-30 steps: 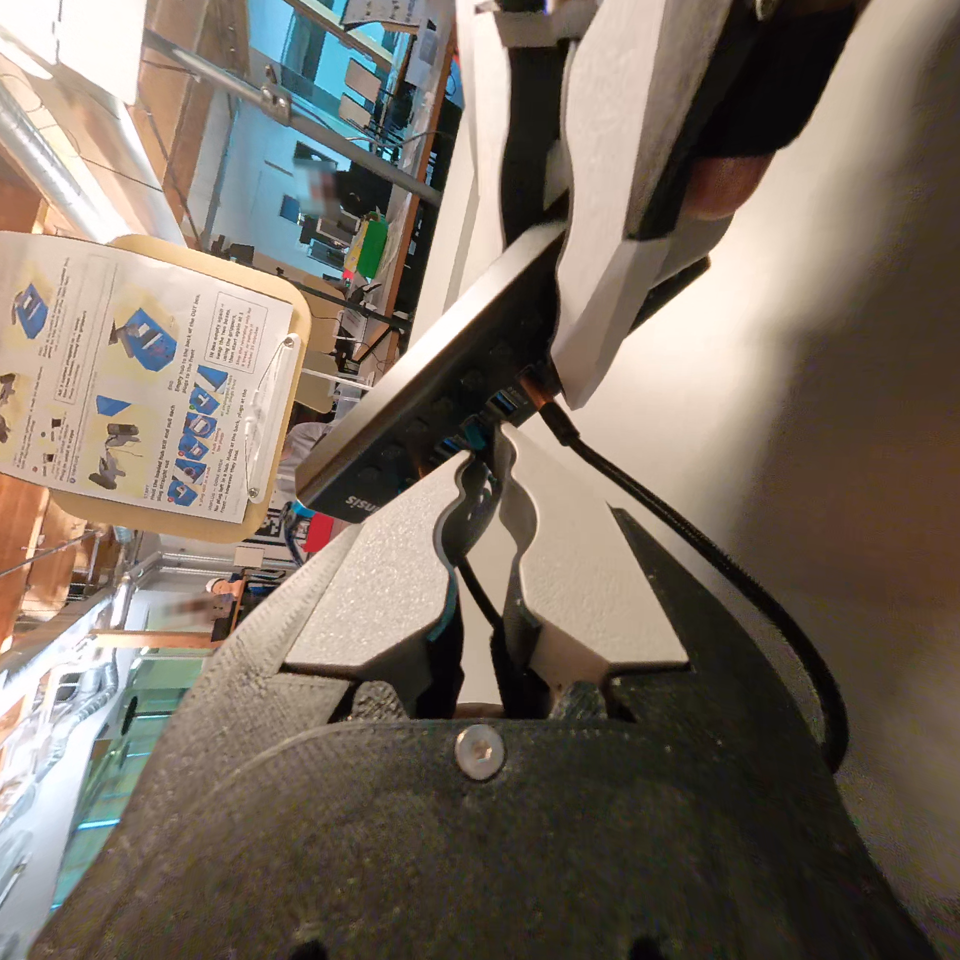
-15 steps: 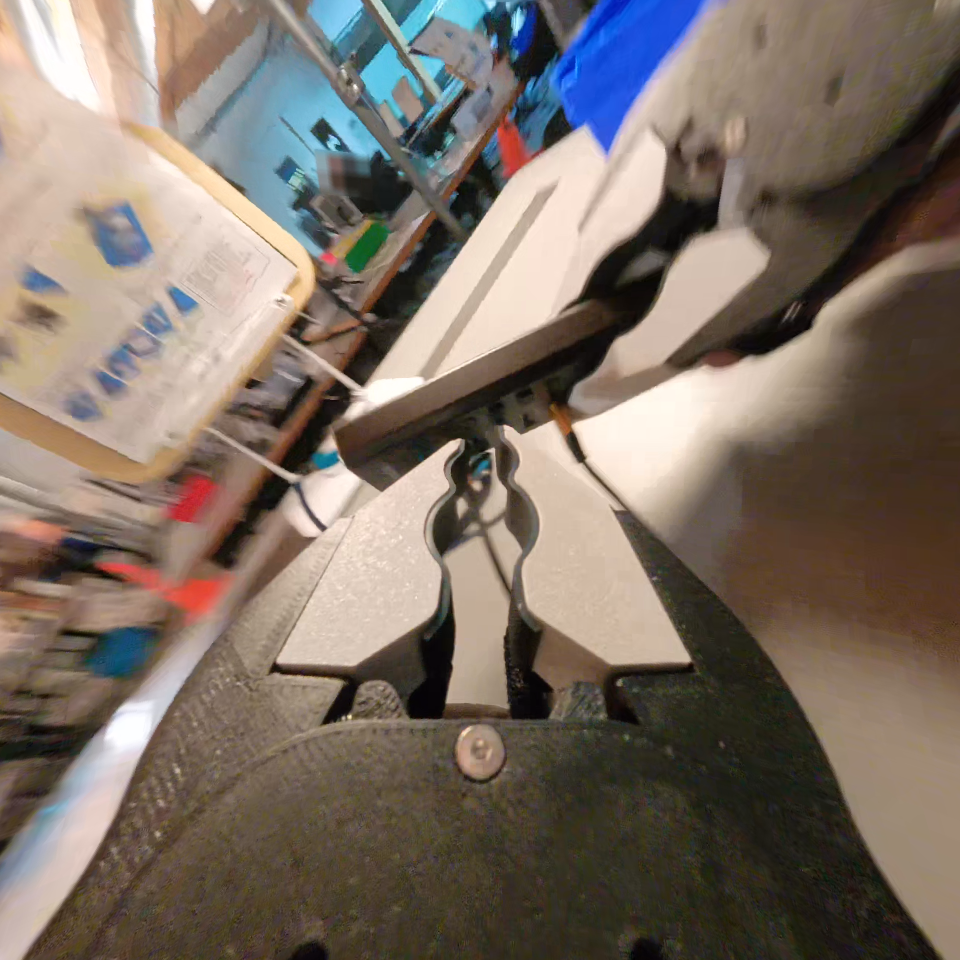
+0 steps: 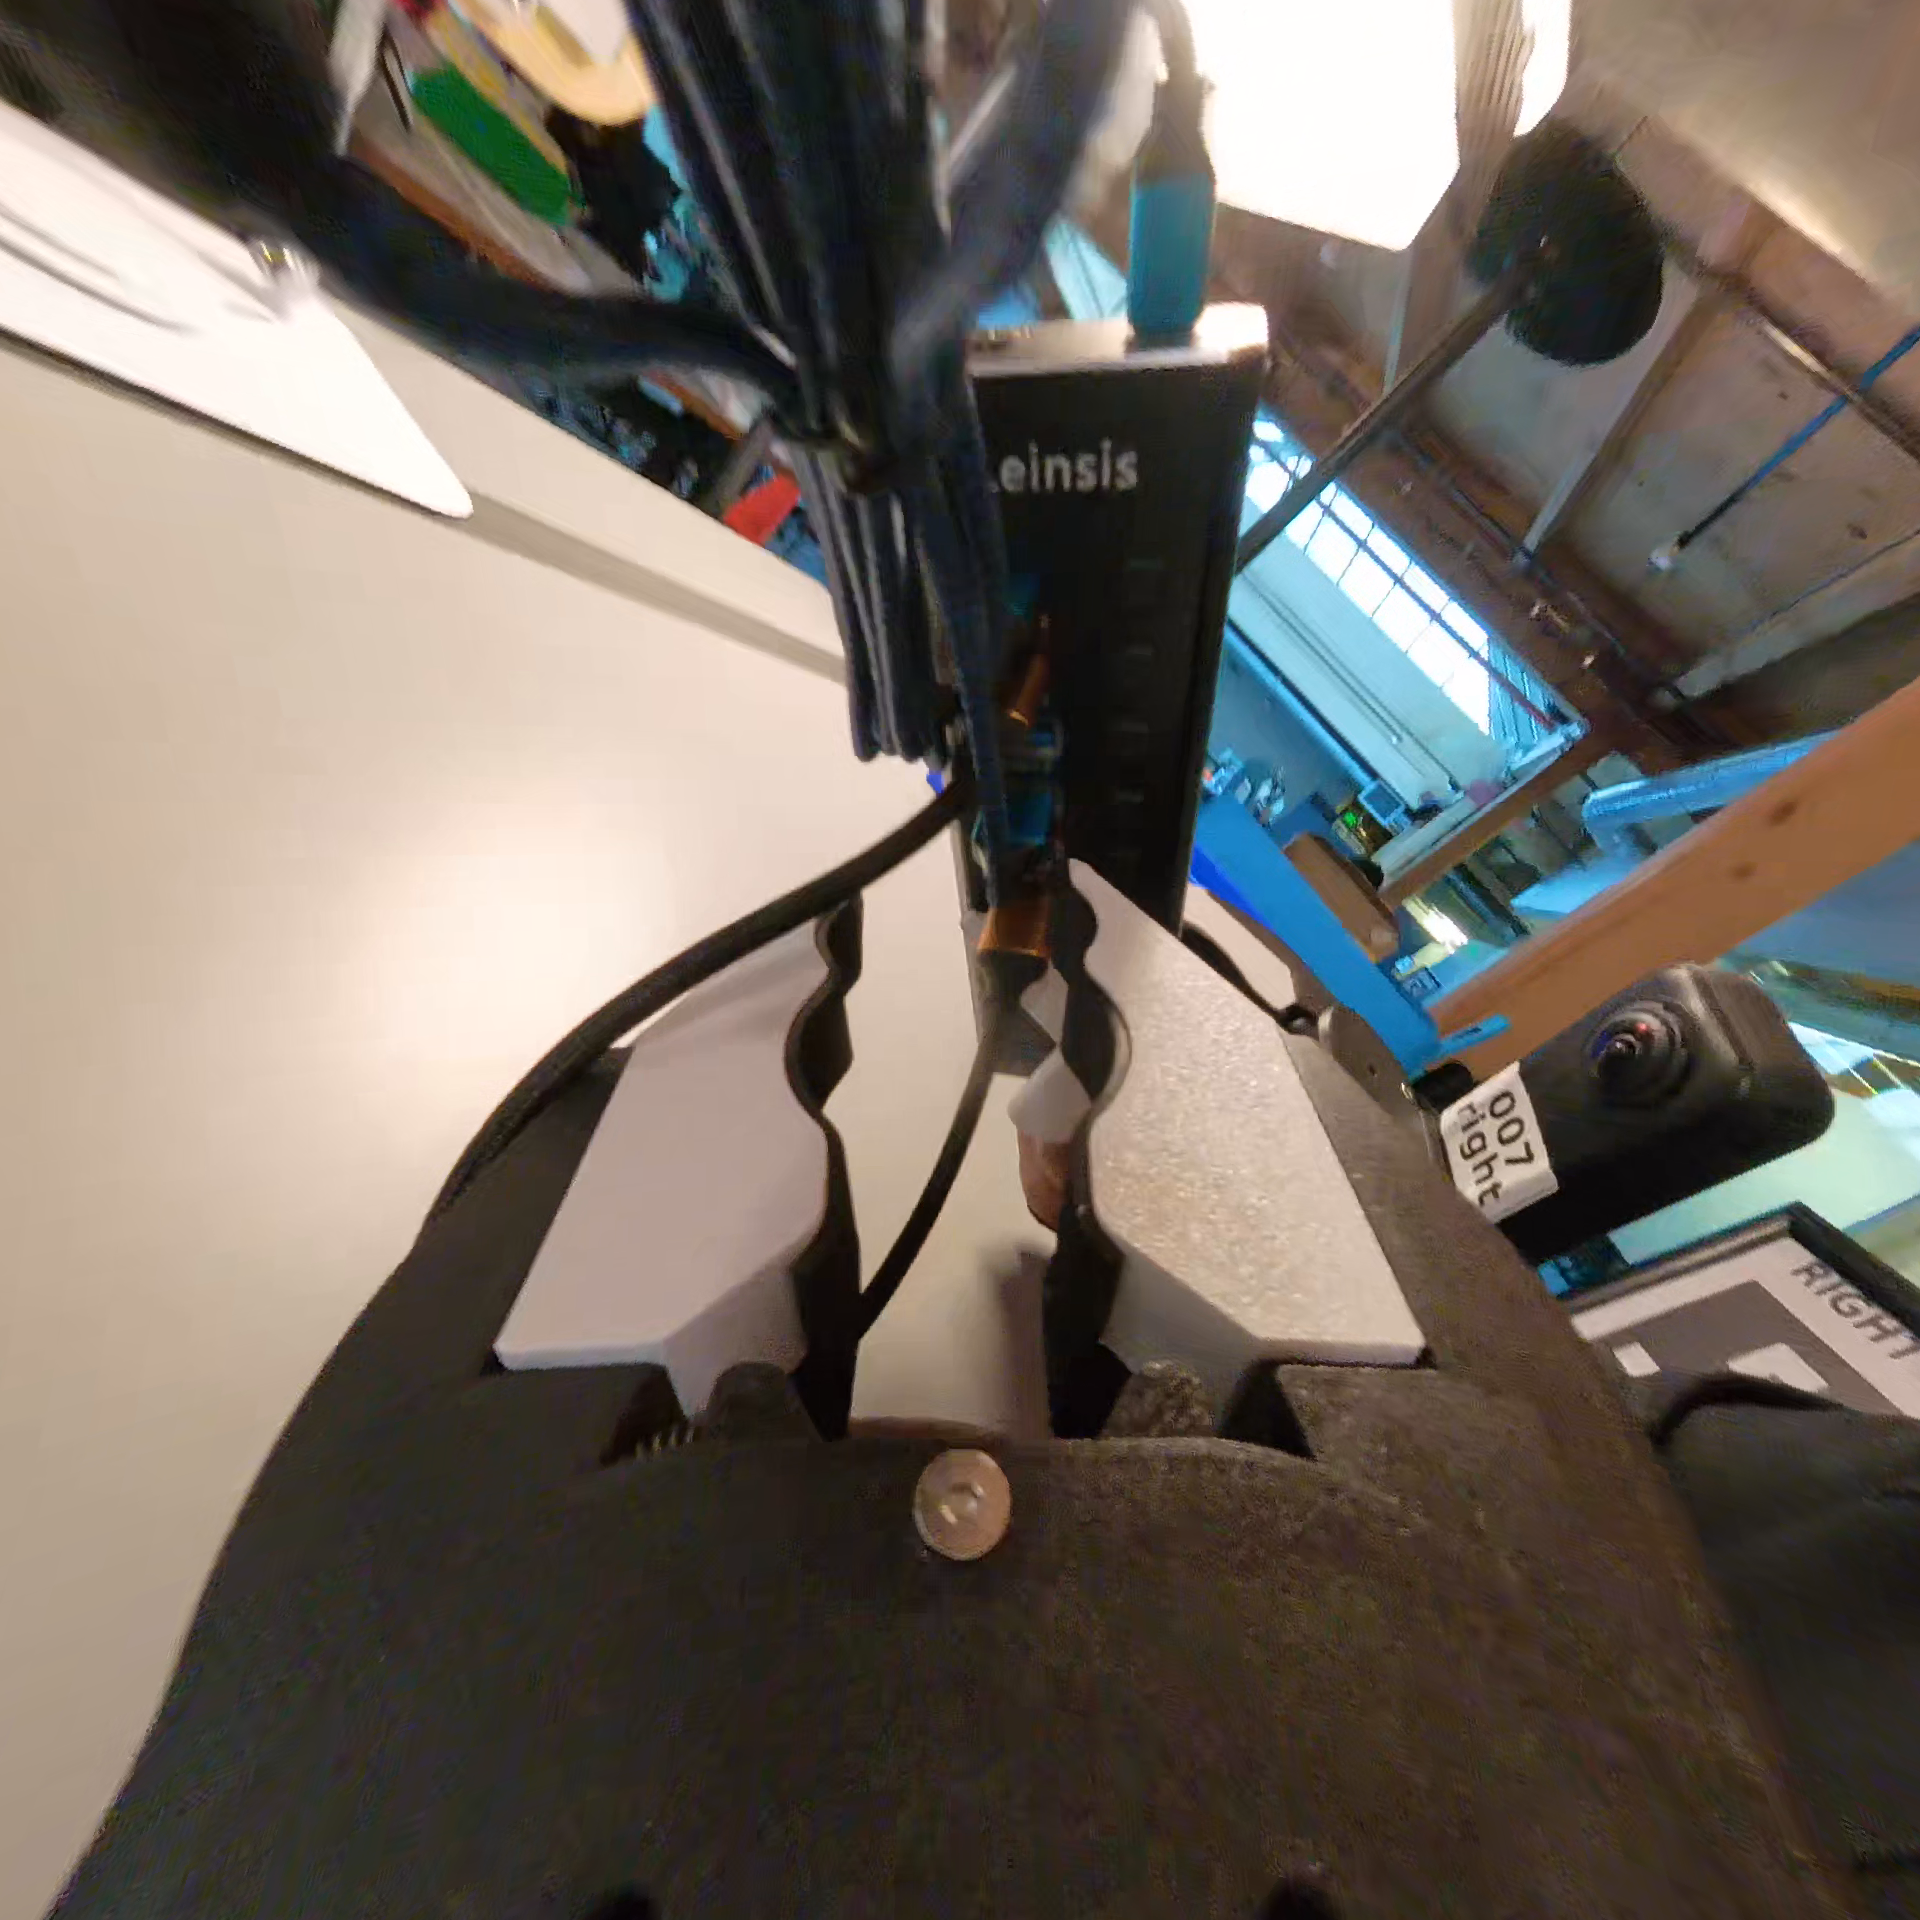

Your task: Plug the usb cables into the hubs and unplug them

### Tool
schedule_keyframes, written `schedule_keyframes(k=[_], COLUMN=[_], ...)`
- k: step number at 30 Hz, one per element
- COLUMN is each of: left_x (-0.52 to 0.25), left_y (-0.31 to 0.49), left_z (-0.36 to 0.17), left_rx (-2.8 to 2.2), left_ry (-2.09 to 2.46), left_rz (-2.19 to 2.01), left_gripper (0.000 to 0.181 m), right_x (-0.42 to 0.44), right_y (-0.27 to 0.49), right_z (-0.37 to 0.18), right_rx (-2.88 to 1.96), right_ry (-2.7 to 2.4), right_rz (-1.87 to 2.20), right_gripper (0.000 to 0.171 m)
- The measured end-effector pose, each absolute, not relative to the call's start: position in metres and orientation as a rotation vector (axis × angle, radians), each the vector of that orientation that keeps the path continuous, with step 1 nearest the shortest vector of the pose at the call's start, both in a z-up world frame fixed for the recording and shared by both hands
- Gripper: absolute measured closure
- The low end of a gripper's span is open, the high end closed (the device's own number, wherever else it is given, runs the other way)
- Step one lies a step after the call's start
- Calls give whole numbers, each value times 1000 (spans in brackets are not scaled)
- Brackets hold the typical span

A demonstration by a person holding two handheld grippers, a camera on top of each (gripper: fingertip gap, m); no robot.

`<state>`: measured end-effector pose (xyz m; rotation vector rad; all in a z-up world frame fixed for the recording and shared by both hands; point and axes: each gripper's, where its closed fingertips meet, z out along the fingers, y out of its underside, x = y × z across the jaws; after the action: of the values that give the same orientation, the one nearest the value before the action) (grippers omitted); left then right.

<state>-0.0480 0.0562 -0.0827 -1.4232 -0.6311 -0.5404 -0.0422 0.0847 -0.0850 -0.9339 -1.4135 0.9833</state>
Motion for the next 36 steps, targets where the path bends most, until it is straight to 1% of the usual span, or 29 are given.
schedule_keyframes(k=[2, 4, 5, 9, 12, 14, 16, 18, 19, 20, 23, 25, 28, 33, 36], left_x=[-46, -38, -38, -37, -36, -34, -32, -29, -27, -25, -10, 3, 19, 27, 24], left_y=[54, 54, 53, 49, 47, 46, 45, 44, 44, 44, 44, 42, 37, 36, 37], left_z=[-74, -66, -66, -65, -65, -63, -61, -61, -61, -61, -68, -75, -83, -86, -80], left_rx=[-1378, -1363, -1368, -1399, -1416, -1415, -1434, -1461, -1475, -1487, -1558, -1609, -1653, -1701, -1677], left_ry=[-581, -509, -492, -394, -332, -292, -234, -175, -138, -110, 27, 155, 284, 318, 307], left_rz=[-528, -545, -516, -423, -401, -416, -404, -380, -382, -379, -417, -433, -463, -479, -418], left_gripper=[149, 162, 164, 164, 164, 165, 165, 165, 165, 165, 165, 162, 162, 167, 165], right_x=[-40, -39, -38, -35, -31, -25, -16, -8, -8, -7, 2, 9, 24, 30, 29], right_y=[80, 73, 71, 63, 56, 52, 50, 57, 62, 64, 51, 42, 30, 24, 27], right_z=[-83, -81, -81, -81, -83, -82, -77, -64, -61, -62, -71, -76, -79, -79, -74], right_rx=[-906, -878, -861, -773, -706, -685, -709, -743, -776, -804, -785, -742, -678, -574, -556], right_ry=[-1406, -1416, -1419, -1470, -1556, -1626, -1710, -1712, -1719, -1745, -1863, -1931, -2012, -1997, -1941], right_rz=[999, 1033, 1043, 1084, 1121, 1233, 1435, 1613, 1663, 1699, 1784, 1832, 1942, 1901, 1903], right_gripper=[144, 144, 144, 140, 130, 122, 117, 119, 116, 113, 113, 109, 113, 113, 114])
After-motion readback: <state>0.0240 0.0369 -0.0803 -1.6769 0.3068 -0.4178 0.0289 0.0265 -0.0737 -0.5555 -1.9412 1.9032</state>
